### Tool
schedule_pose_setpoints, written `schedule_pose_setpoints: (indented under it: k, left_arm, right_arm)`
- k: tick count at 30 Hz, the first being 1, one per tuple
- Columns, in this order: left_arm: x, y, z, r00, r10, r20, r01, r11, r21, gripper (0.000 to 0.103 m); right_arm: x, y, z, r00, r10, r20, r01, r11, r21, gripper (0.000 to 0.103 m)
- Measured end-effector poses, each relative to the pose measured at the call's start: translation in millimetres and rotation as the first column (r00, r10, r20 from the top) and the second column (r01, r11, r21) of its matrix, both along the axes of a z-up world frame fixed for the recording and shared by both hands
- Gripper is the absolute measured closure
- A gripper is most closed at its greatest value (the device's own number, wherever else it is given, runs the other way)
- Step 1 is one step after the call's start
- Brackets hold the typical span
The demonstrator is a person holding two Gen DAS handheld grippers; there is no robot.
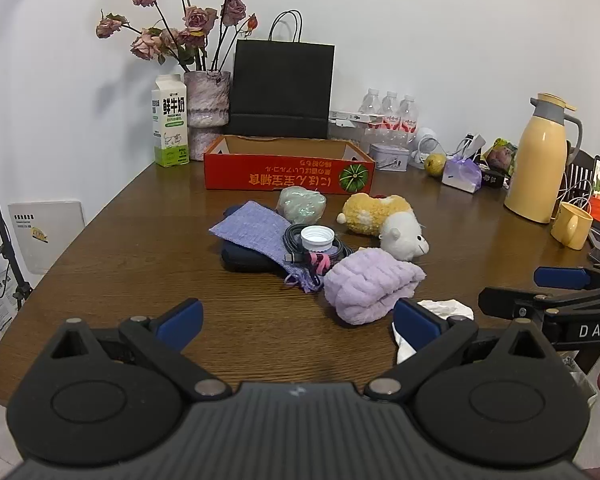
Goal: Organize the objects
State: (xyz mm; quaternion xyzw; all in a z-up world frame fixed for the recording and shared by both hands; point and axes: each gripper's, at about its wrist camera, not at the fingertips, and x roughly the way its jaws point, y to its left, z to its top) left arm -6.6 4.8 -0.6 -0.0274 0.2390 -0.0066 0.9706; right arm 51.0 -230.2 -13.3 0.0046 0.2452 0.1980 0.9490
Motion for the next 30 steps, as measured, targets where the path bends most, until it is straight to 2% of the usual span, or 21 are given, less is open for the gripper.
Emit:
schedule_pose_setpoints:
  k: [30]
  left_arm:
    - [-5.4,-0.4,-2.9,1.000,-0.020,0.007,0.020,0.999,-0.028,0.000]
  right_arm:
    - [-3.3,-1.0,-0.9,1.000,-0.005,0.004,0.005,1.000,0.000,0.000]
